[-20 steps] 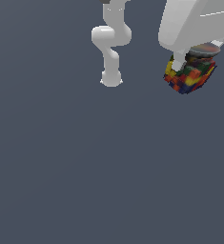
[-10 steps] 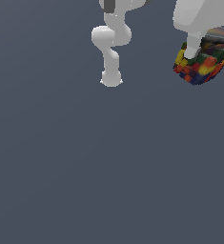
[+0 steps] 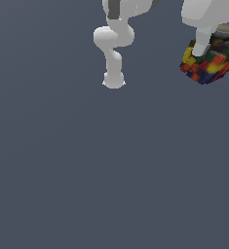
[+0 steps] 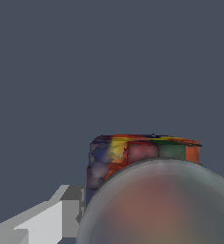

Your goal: Pick up the object and move it to a goal position.

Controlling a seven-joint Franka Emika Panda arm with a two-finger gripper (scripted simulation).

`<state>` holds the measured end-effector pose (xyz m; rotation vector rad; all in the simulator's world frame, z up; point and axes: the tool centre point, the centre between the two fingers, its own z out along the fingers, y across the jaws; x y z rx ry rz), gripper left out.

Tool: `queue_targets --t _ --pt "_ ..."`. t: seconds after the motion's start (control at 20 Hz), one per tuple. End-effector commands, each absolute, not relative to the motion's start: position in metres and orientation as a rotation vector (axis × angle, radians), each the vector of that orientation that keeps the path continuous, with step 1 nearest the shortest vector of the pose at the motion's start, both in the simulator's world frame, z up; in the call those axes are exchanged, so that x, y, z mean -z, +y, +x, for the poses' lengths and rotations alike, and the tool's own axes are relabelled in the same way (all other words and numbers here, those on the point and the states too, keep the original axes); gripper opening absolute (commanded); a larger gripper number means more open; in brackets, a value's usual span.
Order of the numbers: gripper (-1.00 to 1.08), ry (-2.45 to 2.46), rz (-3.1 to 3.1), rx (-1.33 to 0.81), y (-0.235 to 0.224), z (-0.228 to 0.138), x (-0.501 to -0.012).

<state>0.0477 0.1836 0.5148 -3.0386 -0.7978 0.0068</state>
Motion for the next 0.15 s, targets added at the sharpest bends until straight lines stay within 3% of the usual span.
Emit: queue_targets --t 0.0,0.1 --pt "-1.00 -0.797 -3.039 0.000 0.1836 0.0474 -0.5176" --pt "-1.00 -0.797 -3.039 0.000 0.1836 0.0474 -0.5177"
